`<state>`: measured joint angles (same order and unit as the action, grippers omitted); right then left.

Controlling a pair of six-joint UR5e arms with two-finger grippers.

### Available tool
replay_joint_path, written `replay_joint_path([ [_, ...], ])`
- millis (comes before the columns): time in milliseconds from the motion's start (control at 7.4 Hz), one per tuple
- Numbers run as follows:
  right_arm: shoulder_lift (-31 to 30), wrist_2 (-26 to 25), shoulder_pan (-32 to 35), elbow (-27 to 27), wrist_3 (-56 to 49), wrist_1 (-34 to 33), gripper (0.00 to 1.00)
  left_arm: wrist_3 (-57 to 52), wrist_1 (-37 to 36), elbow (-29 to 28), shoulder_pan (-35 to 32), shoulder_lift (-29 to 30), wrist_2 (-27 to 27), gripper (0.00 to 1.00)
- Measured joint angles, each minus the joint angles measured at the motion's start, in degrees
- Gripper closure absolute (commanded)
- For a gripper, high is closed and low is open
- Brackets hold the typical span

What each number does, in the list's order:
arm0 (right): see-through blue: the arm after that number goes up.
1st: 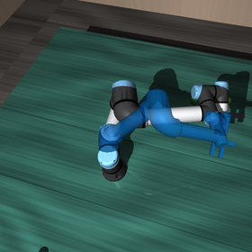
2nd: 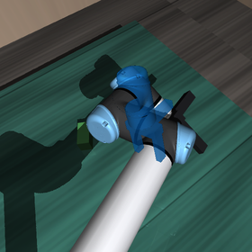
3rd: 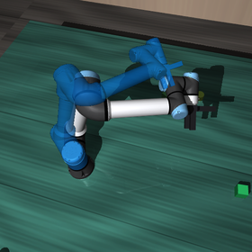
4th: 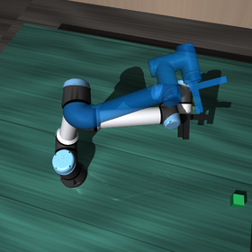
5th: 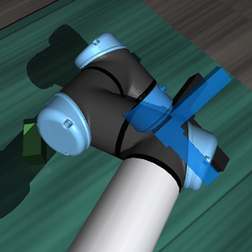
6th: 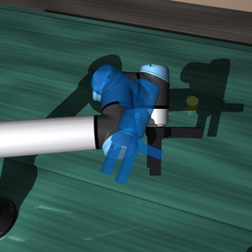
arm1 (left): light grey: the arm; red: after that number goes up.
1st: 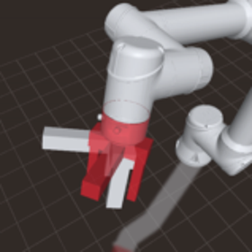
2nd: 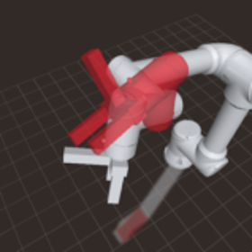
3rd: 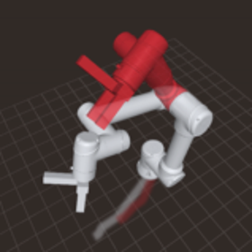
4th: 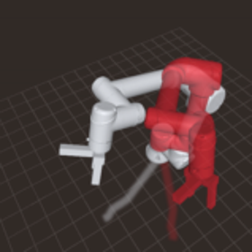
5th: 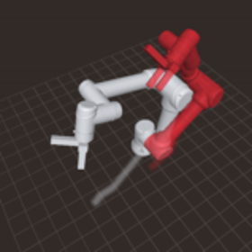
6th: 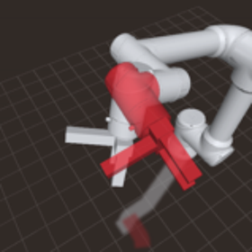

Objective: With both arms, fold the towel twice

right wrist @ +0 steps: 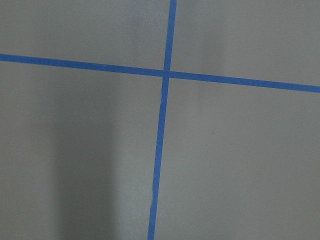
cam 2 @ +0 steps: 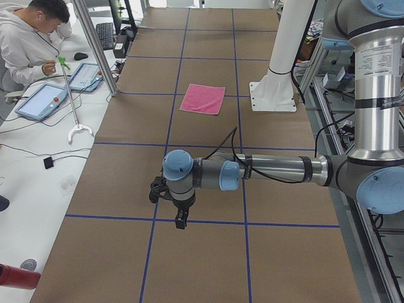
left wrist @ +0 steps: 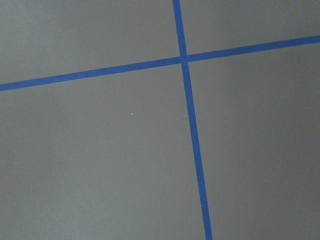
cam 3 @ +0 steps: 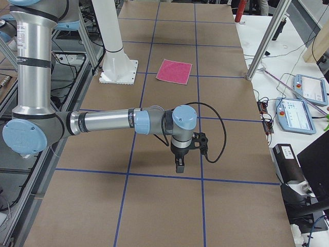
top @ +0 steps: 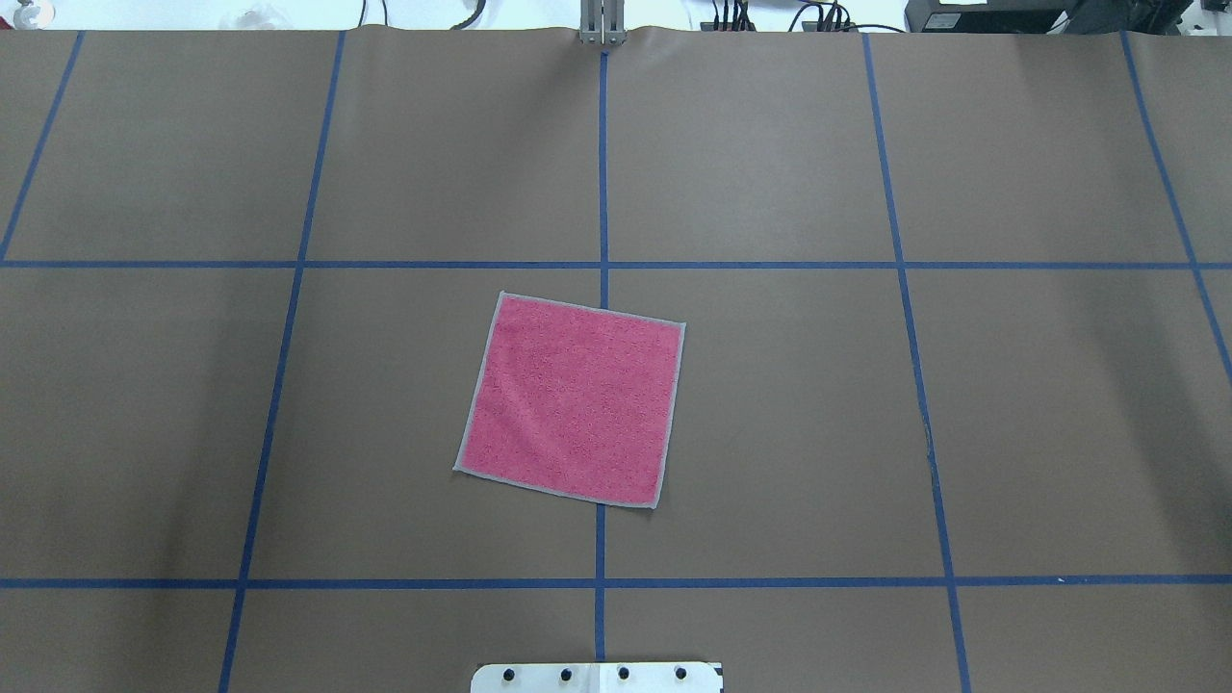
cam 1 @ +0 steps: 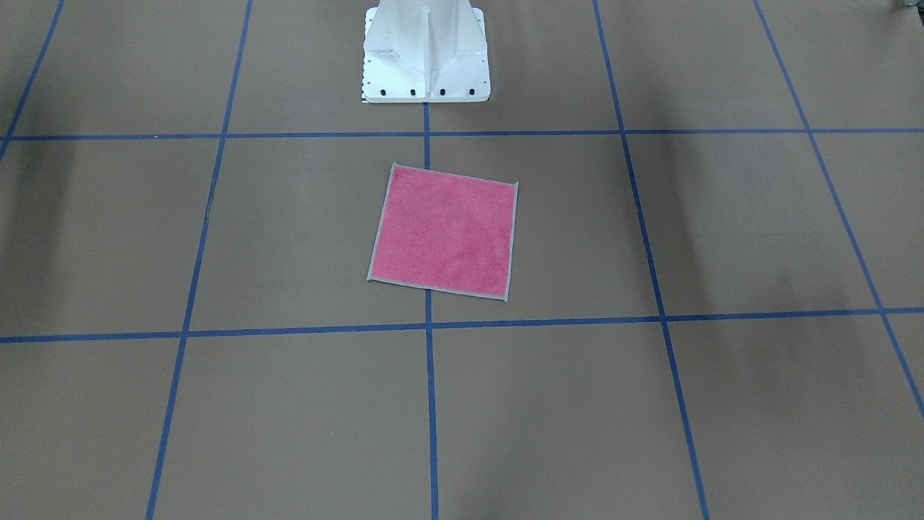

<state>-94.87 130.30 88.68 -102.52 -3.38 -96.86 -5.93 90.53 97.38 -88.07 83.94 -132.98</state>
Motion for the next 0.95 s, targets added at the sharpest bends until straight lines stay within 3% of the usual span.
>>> replay_joint_path([
  [676, 6.78, -0.22, 0.00, -0.08, 0.26, 0.12, 0.00, 0.11, 0.05, 1.75, 0.01, 0.41, 0.24, 0.00],
  [946, 7.46, -0.13, 0.00, 0.34, 0.26, 4.50, 0.00, 0.39, 0.41, 1.76, -0.04, 3.69, 0.35, 0.00],
])
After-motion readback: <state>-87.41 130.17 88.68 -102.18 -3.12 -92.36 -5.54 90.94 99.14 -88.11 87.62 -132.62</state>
